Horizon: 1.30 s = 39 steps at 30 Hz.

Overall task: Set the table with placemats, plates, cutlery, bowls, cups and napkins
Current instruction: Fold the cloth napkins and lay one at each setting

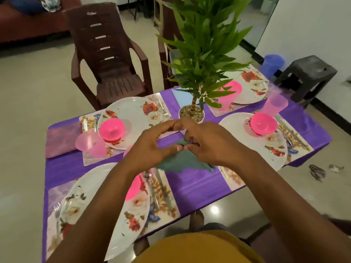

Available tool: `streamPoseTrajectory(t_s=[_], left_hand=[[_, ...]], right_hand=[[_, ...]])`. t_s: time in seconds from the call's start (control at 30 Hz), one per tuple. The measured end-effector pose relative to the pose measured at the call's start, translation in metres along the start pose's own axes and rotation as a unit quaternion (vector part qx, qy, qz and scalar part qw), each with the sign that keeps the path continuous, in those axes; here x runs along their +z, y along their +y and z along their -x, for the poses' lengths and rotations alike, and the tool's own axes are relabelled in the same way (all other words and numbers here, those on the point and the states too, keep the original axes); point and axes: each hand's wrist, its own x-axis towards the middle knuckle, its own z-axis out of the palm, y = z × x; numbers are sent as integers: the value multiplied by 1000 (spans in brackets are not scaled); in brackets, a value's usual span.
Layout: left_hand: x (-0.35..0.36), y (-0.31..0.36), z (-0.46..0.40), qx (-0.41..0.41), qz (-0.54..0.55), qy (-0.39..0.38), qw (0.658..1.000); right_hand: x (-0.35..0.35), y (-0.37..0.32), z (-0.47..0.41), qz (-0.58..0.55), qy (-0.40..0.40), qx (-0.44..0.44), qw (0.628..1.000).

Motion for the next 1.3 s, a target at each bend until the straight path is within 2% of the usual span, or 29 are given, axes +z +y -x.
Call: streamPoseTrajectory(t_s=[0.1,0.2,0.4,0.5,0.67,0.77,0.9,1.0,1.07,1.17,1.3], left_hand=[[7,0,-16,-40,23,-22,999],[15,-9,-12,-111,78,-9,991],[32,-32,23,-199,20,8,980],[36,-36,39,-224,39,63,972],[47,-39,60,-249,213,217,920],[65,-42,63,-279,272,244,888],[77,-43,61,-349,259,274,858],[79,-43,62,-358,239,247,868],[80,-47,65,-348,266,225,870],[89,-59,68,-358,298,192,864],[111,-91,74,-355,231,158,892]], right_hand=[[-11,20,-4,-9,-25,-26,999],[-18,37,-7,-49,-53,-32,997],[-10,64,-15,-153,-73,-7,986],[-1,70,-16,-252,-83,29,964],[38,78,-10,-393,-86,93,911],[67,83,-11,-442,-98,145,880],[94,87,-12,-467,-118,212,850],[107,89,-9,-491,-140,251,822],[113,89,-6,-494,-148,278,811],[125,89,-3,-475,-153,313,808],[147,97,6,-435,-169,331,820]])
